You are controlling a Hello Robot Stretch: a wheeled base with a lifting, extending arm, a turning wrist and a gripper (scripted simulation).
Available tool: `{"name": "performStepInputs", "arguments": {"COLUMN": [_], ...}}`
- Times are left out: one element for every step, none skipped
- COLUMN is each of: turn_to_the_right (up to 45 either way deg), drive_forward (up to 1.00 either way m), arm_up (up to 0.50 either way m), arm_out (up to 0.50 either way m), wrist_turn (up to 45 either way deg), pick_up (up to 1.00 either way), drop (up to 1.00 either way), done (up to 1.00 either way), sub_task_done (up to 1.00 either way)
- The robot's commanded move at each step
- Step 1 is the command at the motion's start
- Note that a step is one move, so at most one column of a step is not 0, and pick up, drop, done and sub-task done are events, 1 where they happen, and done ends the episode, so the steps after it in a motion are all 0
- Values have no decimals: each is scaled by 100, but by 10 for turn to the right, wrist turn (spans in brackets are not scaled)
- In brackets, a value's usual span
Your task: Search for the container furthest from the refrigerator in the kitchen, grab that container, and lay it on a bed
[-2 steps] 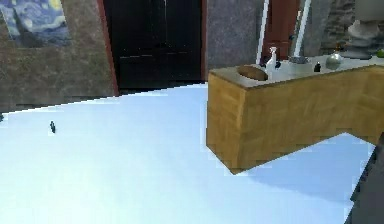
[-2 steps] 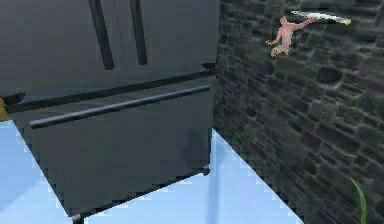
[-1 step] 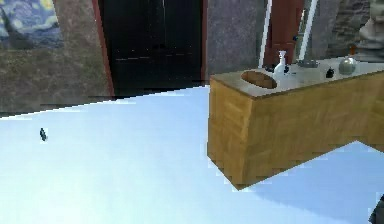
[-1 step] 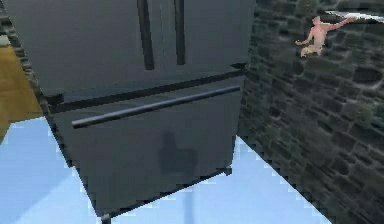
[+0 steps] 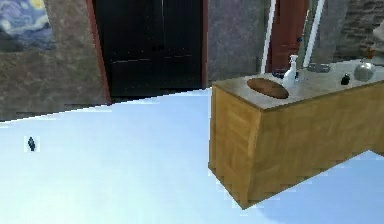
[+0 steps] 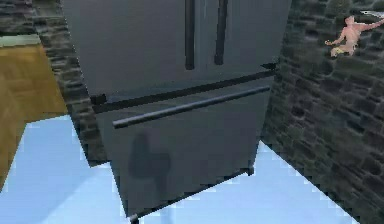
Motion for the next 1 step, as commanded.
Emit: {"name": "performStepInputs", "arguments": {"turn_to_the_right": [210], "drive_forward": [0], "arm_up": [0], "arm_out": [0], "wrist_turn": [0], "pick_up": [0], "drop": [0], "done": [0], "sub_task_done": [0]}}
